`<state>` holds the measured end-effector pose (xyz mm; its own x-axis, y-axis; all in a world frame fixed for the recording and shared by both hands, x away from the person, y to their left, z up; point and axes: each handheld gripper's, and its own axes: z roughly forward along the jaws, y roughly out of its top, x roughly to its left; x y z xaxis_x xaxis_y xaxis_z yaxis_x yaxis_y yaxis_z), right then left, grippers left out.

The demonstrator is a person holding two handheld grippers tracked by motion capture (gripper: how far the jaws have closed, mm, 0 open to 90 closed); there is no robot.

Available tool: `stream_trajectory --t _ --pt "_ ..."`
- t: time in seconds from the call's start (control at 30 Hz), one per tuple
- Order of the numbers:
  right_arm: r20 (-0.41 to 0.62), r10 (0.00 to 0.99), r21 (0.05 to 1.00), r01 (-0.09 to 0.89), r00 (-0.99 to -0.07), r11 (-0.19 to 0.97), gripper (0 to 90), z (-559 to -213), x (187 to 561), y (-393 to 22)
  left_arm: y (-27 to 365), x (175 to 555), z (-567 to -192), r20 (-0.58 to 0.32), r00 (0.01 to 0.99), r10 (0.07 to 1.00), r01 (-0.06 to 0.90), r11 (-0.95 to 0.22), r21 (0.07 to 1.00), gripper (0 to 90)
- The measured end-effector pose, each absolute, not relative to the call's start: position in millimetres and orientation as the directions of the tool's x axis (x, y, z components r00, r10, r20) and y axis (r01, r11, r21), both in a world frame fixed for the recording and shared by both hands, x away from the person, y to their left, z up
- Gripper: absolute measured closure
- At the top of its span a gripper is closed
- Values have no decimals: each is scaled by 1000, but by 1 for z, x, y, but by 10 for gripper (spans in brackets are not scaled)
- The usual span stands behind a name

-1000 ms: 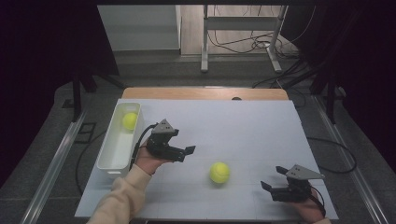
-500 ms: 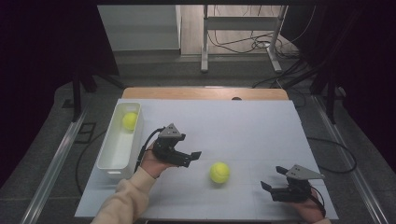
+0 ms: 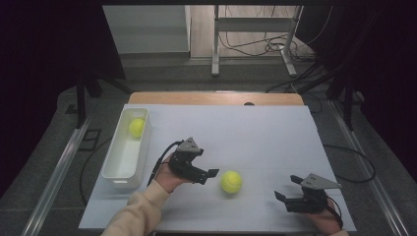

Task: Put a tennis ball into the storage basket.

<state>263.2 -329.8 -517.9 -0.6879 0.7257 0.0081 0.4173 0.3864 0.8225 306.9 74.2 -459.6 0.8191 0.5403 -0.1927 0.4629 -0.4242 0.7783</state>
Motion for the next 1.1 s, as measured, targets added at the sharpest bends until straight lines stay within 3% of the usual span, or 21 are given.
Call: stream_trajectory --t 1.1 --pt "1 728 816 421 -686 395 133 -518 263 -330 35 297 -483 -201 864 462 448 -521 726 64"
